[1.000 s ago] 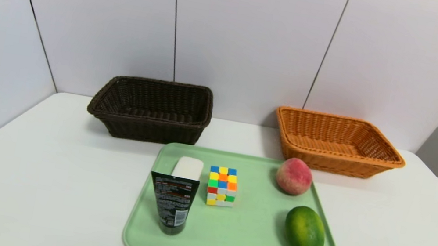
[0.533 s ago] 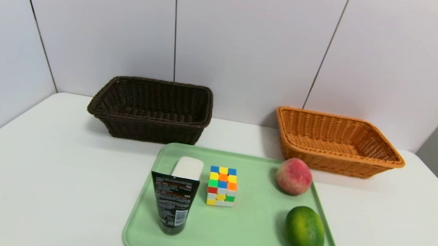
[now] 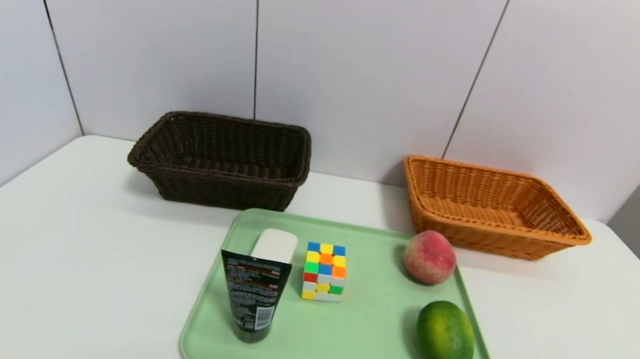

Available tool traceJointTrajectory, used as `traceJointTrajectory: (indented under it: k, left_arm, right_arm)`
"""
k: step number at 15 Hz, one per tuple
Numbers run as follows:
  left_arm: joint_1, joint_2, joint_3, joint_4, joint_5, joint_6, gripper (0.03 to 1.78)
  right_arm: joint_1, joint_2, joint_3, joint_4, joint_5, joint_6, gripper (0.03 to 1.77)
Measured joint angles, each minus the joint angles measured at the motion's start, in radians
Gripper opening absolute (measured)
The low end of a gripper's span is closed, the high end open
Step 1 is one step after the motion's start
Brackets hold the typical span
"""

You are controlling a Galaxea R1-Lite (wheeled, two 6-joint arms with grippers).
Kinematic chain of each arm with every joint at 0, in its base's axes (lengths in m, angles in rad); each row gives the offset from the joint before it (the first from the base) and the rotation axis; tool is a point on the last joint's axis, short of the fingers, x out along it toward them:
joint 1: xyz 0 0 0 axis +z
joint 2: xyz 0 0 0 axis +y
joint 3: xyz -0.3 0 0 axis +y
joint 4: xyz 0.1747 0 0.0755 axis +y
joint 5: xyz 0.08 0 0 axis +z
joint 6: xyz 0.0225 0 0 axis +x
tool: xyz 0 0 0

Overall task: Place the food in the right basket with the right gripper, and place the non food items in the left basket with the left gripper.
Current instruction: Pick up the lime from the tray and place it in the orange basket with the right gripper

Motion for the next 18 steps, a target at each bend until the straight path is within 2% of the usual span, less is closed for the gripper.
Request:
traceJointTrajectory:
  k: [3, 5, 8, 13, 16, 18]
  left_arm:
    - [0.000, 0.081, -0.046, -0.074, -0.001, 0.000, 1.69]
    - [0.000, 0.121, -0.074, -0.092, -0.005, -0.001, 1.69]
    - [0.000, 0.150, -0.092, -0.092, -0.008, -0.002, 1.69]
    - [0.000, 0.162, -0.095, -0.085, -0.019, 0.003, 1.69]
    - [0.000, 0.163, -0.087, -0.081, -0.018, 0.006, 1.69]
    - [0.000, 0.162, -0.073, -0.080, -0.014, 0.024, 1.69]
  right_arm:
    - [0.000, 0.171, -0.071, -0.111, 0.004, -0.042, 1.71]
    - [0.002, 0.276, -0.089, -0.227, 0.018, -0.101, 1.71]
    - [0.031, 0.408, -0.141, -0.355, 0.030, -0.127, 1.71]
    - [0.069, 0.583, -0.244, -0.343, 0.020, -0.123, 1.71]
    - [0.113, 0.670, -0.320, -0.211, -0.009, -0.109, 1.71]
    - [0.193, 0.711, -0.365, -0.117, -0.051, -0.068, 1.71]
